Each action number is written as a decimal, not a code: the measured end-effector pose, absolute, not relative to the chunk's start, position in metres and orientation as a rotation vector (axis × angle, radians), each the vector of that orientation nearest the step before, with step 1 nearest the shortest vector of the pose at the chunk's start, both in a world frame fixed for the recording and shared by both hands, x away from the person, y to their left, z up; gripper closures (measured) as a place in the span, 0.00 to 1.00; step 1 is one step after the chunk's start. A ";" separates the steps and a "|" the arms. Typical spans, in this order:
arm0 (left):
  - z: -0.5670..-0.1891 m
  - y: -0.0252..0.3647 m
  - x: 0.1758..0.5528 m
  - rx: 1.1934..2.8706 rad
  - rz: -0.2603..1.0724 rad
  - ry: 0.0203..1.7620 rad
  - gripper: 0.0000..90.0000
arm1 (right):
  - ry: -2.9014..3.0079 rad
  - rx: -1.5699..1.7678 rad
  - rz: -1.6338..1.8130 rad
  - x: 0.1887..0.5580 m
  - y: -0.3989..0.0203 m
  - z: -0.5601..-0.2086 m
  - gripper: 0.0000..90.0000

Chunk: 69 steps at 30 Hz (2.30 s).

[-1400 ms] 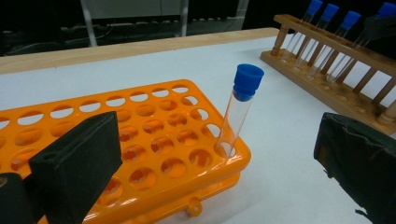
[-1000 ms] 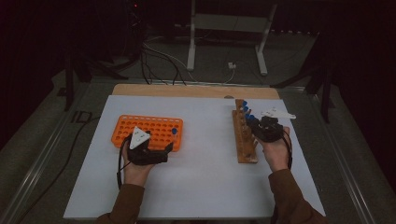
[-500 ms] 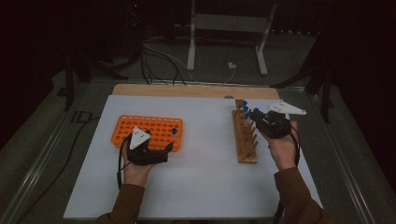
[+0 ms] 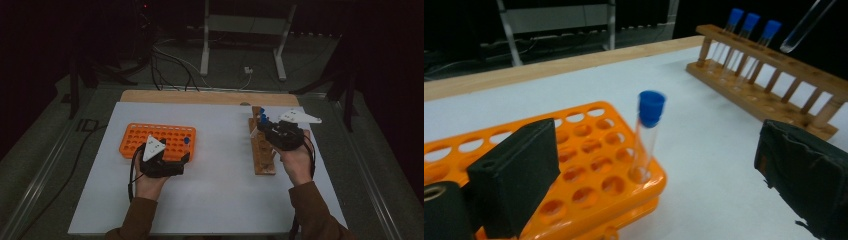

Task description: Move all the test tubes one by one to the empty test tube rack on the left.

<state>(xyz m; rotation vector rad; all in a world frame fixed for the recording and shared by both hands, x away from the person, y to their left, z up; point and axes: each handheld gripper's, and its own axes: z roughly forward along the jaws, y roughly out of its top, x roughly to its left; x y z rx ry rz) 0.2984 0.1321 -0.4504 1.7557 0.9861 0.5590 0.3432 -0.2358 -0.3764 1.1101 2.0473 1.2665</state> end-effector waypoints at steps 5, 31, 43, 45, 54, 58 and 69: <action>-0.436 0.119 0.294 1.748 0.569 0.933 0.08 | 2.090 1.095 1.295 0.341 -0.226 -0.378 0.85; -0.436 0.035 0.309 1.889 0.531 0.761 0.35 | 2.316 0.989 1.363 0.330 -0.169 -0.391 0.85; -0.440 0.025 0.310 1.907 0.519 0.697 0.83 | 2.351 0.988 1.398 0.330 -0.159 -0.396 0.85; -0.440 0.026 0.310 1.916 0.517 0.689 0.85 | 2.354 0.989 1.401 0.330 -0.159 -0.396 0.85; -0.442 0.029 0.315 1.926 0.504 0.725 0.85 | 2.345 1.047 1.482 0.334 -0.170 -0.399 0.51; -0.444 0.034 0.316 1.927 0.496 0.742 0.85 | 2.304 1.091 1.497 0.336 -0.180 -0.398 0.30; -0.439 0.048 0.312 1.901 0.483 0.751 0.85 | 2.177 1.150 1.395 0.336 -0.205 -0.404 0.00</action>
